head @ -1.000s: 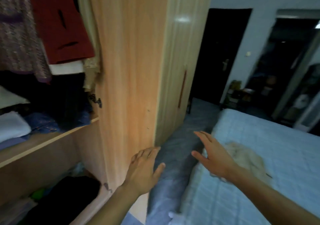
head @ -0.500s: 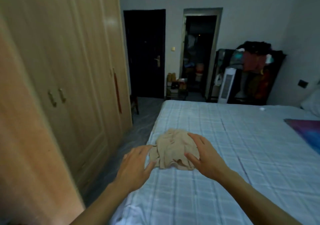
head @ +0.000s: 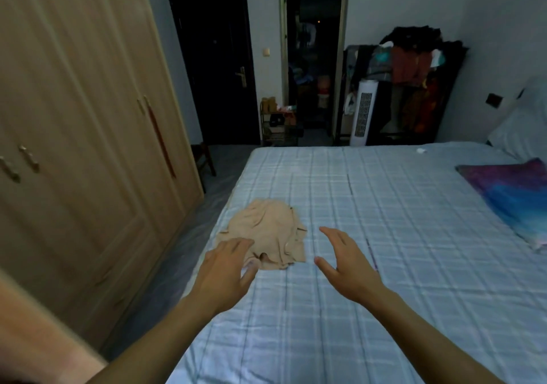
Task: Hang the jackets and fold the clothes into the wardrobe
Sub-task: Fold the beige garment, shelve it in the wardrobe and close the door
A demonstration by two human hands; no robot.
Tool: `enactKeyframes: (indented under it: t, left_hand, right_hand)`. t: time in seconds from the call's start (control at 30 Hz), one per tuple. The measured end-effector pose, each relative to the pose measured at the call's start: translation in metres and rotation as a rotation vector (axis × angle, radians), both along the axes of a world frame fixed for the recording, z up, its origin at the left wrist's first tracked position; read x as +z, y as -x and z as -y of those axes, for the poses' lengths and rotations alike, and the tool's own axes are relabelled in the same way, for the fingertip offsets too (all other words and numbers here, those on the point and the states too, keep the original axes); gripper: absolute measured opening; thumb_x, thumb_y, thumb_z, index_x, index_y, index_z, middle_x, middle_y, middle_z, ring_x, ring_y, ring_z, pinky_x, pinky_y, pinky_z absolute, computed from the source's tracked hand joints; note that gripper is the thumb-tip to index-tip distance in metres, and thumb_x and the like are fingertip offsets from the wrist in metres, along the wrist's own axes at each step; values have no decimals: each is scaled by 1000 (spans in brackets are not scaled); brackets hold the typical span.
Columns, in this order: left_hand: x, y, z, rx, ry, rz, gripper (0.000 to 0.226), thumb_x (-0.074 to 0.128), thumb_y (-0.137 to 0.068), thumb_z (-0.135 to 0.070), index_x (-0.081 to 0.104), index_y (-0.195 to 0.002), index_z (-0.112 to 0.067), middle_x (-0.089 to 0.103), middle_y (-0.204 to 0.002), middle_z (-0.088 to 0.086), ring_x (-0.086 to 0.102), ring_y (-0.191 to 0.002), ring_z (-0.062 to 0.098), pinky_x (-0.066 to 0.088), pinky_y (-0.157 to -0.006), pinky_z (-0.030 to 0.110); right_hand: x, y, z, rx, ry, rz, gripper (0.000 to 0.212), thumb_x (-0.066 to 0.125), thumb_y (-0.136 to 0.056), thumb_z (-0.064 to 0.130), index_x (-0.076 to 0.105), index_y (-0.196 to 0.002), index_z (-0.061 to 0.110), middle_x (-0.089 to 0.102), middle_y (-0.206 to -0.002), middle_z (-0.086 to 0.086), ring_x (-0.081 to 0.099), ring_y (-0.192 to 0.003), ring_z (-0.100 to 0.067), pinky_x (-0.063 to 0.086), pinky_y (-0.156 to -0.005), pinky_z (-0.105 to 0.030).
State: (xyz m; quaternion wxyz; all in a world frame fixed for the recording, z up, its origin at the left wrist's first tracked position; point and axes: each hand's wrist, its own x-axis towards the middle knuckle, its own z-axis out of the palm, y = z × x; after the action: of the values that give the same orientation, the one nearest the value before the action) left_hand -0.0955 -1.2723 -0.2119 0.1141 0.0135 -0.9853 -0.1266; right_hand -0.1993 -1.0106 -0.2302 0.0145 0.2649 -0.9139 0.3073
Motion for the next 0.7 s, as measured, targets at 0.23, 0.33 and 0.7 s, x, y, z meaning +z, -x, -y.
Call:
enactKeyframes:
  t: [0.23, 0.33, 0.7]
  left_hand:
    - [-20, 53, 33, 66, -57, 3, 78, 25, -80, -66, 52, -138, -21, 55, -137, -3, 54, -122, 21, 42, -98, 37]
    - [-33, 88, 45, 56, -126, -6, 75, 28, -80, -63, 56, -134, -18, 58, -132, 1, 56, -118, 24, 43, -97, 38]
    - [-118, 209, 159, 50, -267, 156, 72, 26, -79, -62, 57, -128, -19, 58, -131, -2, 55, -115, 23, 45, -96, 40]
  right_hand:
    - [-17, 36, 22, 12, -24, 29, 71, 45, -90, 57, 29, -151, 25, 35, -154, 1, 32, -141, -17, 27, -115, -29]
    - [-21, 67, 29, -10, -75, 22, 69, 49, -92, 53, 28, -152, 25, 33, -155, 0, 29, -143, -17, 27, -116, -32]
    - [-79, 174, 128, -82, -191, 98, 62, 56, -96, 41, 32, -149, 22, 39, -150, 2, 38, -136, -16, 25, -108, -21]
